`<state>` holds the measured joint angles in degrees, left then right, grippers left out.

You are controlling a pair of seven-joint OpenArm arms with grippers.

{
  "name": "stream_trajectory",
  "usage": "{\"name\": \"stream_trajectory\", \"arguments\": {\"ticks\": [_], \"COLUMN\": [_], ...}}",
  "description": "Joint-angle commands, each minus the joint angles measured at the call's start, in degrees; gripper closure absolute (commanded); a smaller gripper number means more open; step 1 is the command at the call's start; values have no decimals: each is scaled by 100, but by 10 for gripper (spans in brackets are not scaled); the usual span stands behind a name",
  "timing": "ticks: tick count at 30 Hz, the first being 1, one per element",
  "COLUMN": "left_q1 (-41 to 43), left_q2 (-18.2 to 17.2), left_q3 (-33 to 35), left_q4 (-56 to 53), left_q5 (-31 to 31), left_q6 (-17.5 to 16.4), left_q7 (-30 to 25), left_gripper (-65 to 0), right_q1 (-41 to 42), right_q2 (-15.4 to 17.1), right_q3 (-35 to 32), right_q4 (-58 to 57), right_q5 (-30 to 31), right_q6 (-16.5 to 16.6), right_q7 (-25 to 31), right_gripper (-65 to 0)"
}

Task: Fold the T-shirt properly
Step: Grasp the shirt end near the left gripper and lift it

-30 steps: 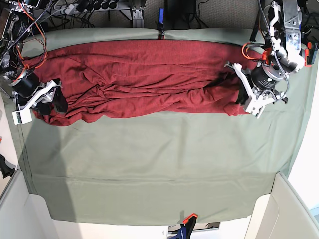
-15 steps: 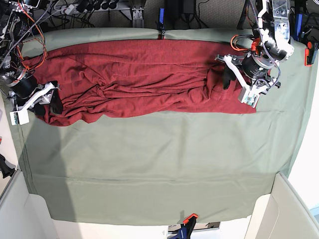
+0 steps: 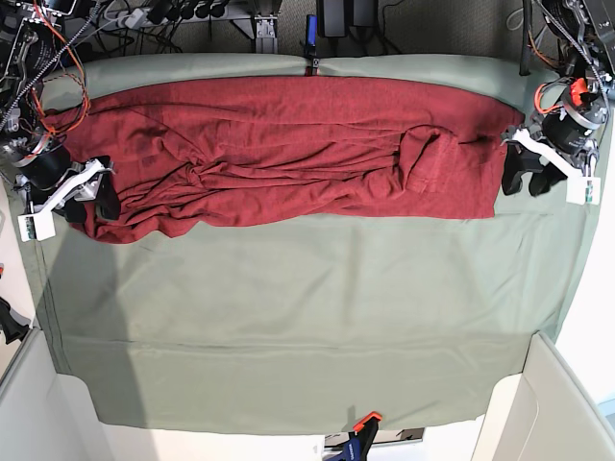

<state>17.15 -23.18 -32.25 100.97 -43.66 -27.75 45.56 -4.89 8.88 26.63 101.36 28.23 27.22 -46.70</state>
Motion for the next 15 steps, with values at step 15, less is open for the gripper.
{"name": "stream_trajectory", "arguments": {"ticks": [15], "left_q1": [-647], "left_q2": [-413], "left_q3": [94], "left_q4": [-2614], "left_q5": [-1410], "left_q6": [-1056], "left_q7": [599], "left_gripper": [-362], "right_q1": [57], "right_q2": [61], "right_q3": [24], "right_q4": [107], "right_q5": [177], "right_q6": [0], "right_q7": [39], "right_gripper": [-367]}}
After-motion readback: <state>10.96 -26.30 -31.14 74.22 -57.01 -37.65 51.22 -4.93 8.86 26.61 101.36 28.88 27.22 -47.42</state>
